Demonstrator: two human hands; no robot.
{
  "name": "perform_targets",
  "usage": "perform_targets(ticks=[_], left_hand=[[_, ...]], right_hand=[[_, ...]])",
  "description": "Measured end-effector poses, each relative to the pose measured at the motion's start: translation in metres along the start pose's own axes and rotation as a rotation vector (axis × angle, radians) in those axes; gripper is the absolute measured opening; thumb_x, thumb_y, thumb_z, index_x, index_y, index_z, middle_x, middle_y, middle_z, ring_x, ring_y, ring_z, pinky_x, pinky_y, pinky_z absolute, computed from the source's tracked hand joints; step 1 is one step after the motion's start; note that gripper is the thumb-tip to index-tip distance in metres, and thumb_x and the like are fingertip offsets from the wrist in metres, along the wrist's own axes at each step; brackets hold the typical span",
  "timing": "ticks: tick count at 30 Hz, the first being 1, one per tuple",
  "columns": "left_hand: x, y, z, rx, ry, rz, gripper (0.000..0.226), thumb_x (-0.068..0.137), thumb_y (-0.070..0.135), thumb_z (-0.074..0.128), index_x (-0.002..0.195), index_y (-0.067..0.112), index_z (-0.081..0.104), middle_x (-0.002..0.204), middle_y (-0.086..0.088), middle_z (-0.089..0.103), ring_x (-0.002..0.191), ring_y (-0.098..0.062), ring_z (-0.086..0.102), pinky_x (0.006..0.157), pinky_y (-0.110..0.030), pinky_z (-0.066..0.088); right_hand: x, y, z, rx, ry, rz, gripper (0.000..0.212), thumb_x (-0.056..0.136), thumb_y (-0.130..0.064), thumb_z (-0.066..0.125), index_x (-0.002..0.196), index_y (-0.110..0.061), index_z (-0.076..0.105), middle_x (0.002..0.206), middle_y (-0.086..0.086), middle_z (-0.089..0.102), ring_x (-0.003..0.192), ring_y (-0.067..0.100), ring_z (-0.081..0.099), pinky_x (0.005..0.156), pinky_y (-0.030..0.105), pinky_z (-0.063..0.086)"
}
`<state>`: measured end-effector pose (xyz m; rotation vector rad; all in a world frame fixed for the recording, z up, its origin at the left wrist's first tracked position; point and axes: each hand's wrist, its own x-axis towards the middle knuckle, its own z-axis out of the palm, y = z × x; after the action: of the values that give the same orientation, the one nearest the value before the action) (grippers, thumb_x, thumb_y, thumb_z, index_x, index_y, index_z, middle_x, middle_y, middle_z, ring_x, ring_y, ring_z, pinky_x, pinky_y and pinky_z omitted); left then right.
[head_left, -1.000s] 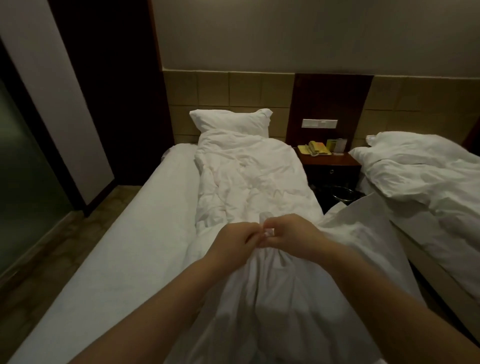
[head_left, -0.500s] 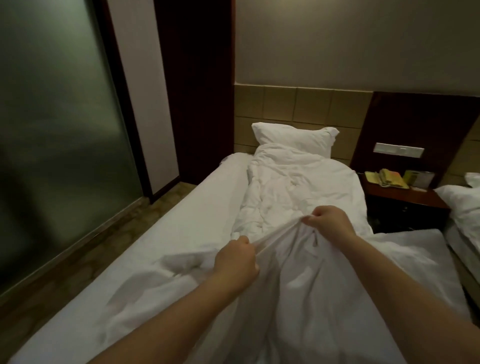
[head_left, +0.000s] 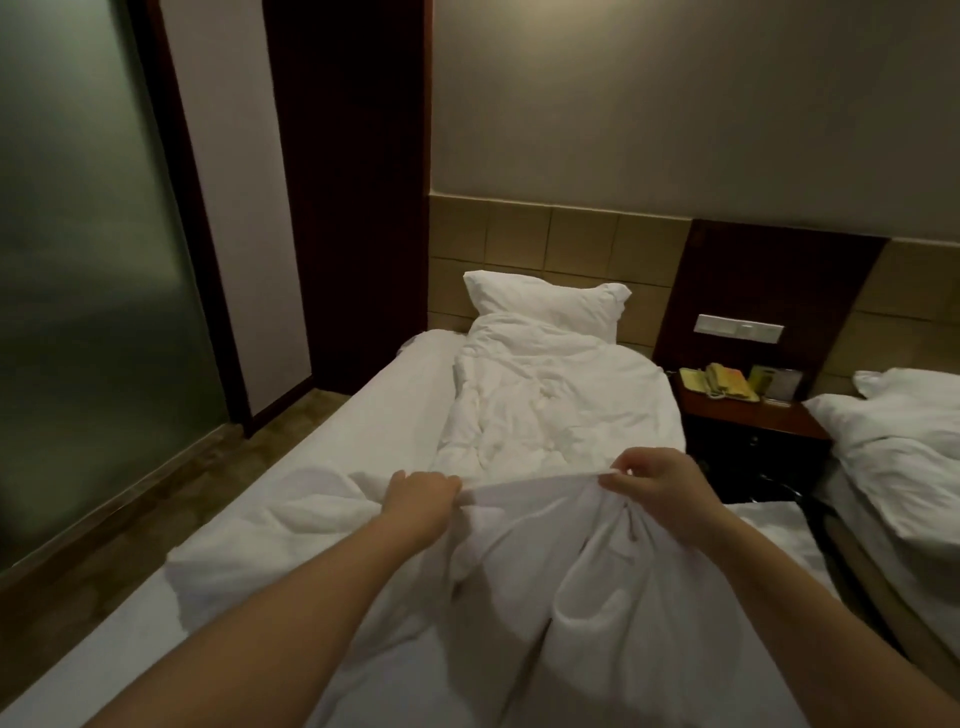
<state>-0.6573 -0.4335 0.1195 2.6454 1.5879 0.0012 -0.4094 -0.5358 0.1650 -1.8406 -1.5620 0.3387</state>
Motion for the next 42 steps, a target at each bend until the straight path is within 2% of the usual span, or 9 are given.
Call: perform_targets(ticks=[8,11,17,21,27,31,35,38,42], left_hand=[[0.048,-0.032,-0.017,-0.343,-0.039,0.110,0.026,0.091,0.033,0.058,0.091,0.009,0.070,0.084,-0.002,0.057,0.084,-0.015,0.051,0.068,-0.020,0.034],[0.053,-0.061,-0.006,-0.425,-0.038,0.129,0.020,0.089,0.023,0.061,0.089,0.006,0.072,0.077,-0.002,0.059,0.080,-0.013,0.052,0.063,-0.018,0.035],[0.043,-0.128,0.044,-0.632,-0.158,0.077,0.033,0.091,0.017,0.056,0.058,0.017,0.055,0.064,0.003,0.053,0.072,-0.016,0.051,0.056,-0.019,0.034],[0.036,-0.109,0.035,-0.794,-0.109,0.225,0.034,0.094,0.016,0.053,0.061,0.021,0.049,0.067,0.004,0.051,0.073,-0.014,0.047,0.059,-0.020,0.033],[0.023,-0.064,-0.016,-0.974,-0.097,0.524,0.014,0.088,0.005,0.058,0.079,0.009,0.068,0.076,-0.003,0.061,0.072,-0.013,0.051,0.065,-0.024,0.039],[0.014,-0.063,-0.017,-1.020,-0.044,0.630,0.016,0.090,0.007,0.060,0.099,0.004,0.072,0.091,-0.001,0.065,0.084,-0.008,0.056,0.069,-0.007,0.039],[0.012,-0.063,0.004,-0.911,-0.110,0.726,0.018,0.091,0.015,0.059,0.100,0.005,0.072,0.099,-0.011,0.070,0.090,-0.017,0.060,0.078,-0.024,0.041],[0.024,-0.076,0.022,-0.694,-0.281,0.638,0.022,0.096,0.023,0.052,0.105,0.007,0.064,0.106,-0.011,0.065,0.091,-0.016,0.055,0.071,-0.021,0.033],[0.046,-0.120,0.041,-0.535,-0.450,0.413,0.034,0.099,0.035,0.044,0.117,0.009,0.058,0.116,-0.013,0.063,0.105,-0.025,0.058,0.084,-0.027,0.041]], right_hand=[[-0.006,-0.008,-0.003,-0.081,0.081,0.203,0.003,0.083,-0.023,0.073,0.082,-0.024,0.071,0.080,-0.006,0.065,0.070,0.007,0.054,0.071,0.024,0.042],[-0.013,-0.011,-0.004,-0.123,0.127,0.309,0.017,0.084,-0.022,0.072,0.101,-0.022,0.070,0.091,-0.005,0.063,0.078,0.010,0.057,0.073,0.022,0.041],[-0.032,-0.034,0.014,-0.128,0.201,0.410,0.020,0.086,-0.019,0.070,0.105,-0.015,0.072,0.080,-0.005,0.064,0.069,0.007,0.054,0.062,0.016,0.042],[-0.019,-0.095,0.044,-0.086,0.026,0.415,0.029,0.088,-0.033,0.066,0.116,-0.028,0.064,0.099,-0.009,0.061,0.080,0.002,0.056,0.072,0.016,0.048],[0.021,-0.165,0.110,-0.275,-0.286,0.169,0.084,0.075,-0.042,0.077,0.147,-0.027,0.035,0.116,-0.001,0.061,0.089,0.001,0.053,0.077,0.012,0.039],[0.023,-0.159,0.110,-0.410,-0.486,0.238,0.054,0.072,-0.035,0.082,0.120,-0.026,0.061,0.099,-0.012,0.061,0.090,0.005,0.054,0.075,0.013,0.040],[0.006,-0.132,0.134,-0.393,-0.481,0.307,0.033,0.075,-0.036,0.078,0.104,-0.021,0.070,0.095,-0.004,0.065,0.089,0.011,0.058,0.080,0.024,0.044],[-0.004,-0.114,0.150,-0.450,-0.439,0.254,0.027,0.082,-0.043,0.070,0.068,-0.024,0.056,0.066,-0.008,0.050,0.062,0.007,0.045,0.062,0.027,0.037],[-0.016,-0.103,0.174,-0.639,-0.538,0.149,0.042,0.087,-0.050,0.059,0.060,-0.026,0.038,0.064,-0.008,0.042,0.068,0.012,0.045,0.063,0.029,0.034]])
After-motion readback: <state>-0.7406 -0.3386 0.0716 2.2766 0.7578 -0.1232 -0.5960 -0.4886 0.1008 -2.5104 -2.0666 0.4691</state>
